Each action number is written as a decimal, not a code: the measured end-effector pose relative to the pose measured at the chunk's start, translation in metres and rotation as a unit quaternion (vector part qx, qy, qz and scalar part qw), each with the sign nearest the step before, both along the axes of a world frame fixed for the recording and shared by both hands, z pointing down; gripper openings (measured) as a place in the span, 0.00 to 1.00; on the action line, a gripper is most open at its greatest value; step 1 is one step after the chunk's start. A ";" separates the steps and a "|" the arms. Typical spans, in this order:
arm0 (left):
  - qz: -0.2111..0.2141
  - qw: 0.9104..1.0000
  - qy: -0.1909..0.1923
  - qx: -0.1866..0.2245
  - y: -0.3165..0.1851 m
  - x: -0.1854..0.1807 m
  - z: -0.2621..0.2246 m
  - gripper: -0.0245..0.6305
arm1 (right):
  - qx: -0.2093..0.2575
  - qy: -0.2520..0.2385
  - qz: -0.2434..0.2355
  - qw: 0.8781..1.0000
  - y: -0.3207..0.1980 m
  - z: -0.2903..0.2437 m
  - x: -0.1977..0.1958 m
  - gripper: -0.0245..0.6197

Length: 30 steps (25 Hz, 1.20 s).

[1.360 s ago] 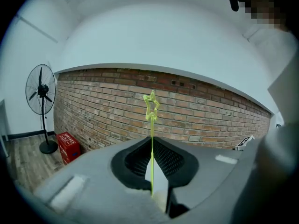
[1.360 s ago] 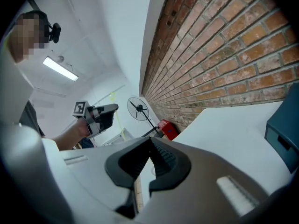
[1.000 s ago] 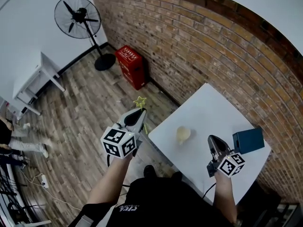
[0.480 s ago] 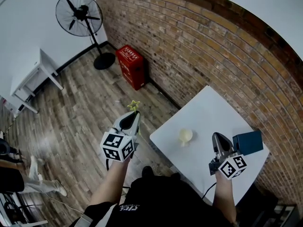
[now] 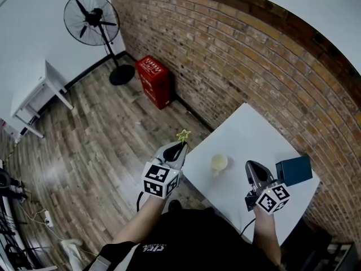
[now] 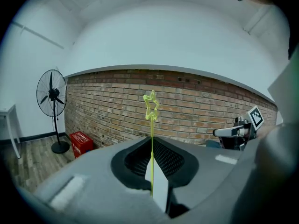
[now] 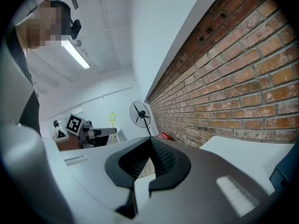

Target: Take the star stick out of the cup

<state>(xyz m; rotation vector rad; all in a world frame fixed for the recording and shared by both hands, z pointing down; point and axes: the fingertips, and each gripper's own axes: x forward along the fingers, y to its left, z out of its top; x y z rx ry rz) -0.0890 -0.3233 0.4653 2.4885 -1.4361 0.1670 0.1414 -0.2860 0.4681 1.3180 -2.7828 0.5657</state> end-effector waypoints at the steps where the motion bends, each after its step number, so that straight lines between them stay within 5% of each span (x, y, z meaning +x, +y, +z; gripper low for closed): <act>1: -0.002 1.000 -0.002 0.001 -0.002 -0.001 0.000 0.07 | 0.001 0.000 -0.001 1.000 0.000 -0.001 0.000 0.04; 18: -0.031 0.999 -0.007 0.022 -0.027 -0.025 -0.025 0.07 | 0.046 0.006 0.016 0.999 -0.002 -0.015 0.018 0.04; 30: -0.043 0.999 -0.006 0.014 -0.030 -0.036 -0.017 0.07 | 0.037 0.006 0.008 0.999 -0.009 -0.010 0.014 0.04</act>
